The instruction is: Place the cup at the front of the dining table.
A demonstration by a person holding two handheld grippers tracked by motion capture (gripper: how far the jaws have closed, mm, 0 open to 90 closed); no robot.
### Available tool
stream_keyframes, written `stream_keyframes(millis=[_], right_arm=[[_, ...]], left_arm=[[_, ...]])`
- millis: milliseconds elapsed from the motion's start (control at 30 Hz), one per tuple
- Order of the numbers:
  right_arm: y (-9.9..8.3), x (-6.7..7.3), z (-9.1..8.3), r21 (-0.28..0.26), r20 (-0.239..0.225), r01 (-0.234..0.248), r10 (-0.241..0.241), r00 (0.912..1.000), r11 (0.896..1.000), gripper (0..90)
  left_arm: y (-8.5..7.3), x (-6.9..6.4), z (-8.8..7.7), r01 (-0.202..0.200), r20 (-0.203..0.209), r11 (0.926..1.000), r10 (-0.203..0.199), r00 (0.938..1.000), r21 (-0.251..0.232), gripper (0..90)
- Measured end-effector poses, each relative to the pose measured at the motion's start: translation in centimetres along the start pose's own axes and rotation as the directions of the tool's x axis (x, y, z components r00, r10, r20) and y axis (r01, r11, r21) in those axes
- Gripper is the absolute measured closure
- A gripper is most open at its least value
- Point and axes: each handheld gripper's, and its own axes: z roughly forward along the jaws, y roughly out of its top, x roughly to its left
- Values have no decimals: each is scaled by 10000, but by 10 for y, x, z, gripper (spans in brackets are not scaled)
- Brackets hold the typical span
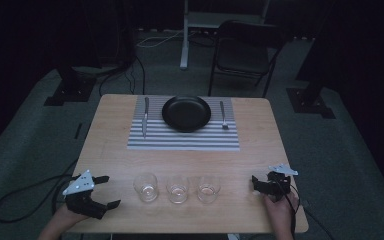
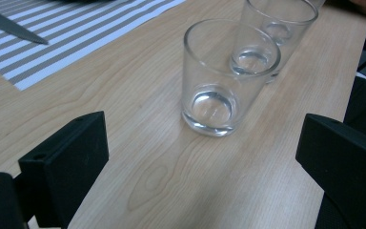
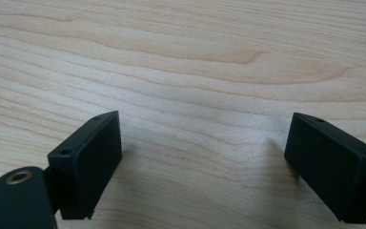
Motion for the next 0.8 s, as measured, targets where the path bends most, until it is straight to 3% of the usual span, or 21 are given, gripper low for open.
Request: stream_keyframes(millis=[600, 800], right_arm=[[0, 0, 0, -1, 0, 4, -4, 10000, 10000, 118], [0, 0, 0, -4, 0, 22, -22, 10000, 10000, 117]], left_arm=[[31, -9, 15, -510, 884, 9986, 522, 9947, -154, 42], [42, -11, 24, -792, 961, 9969, 791, 9922, -22, 42]])
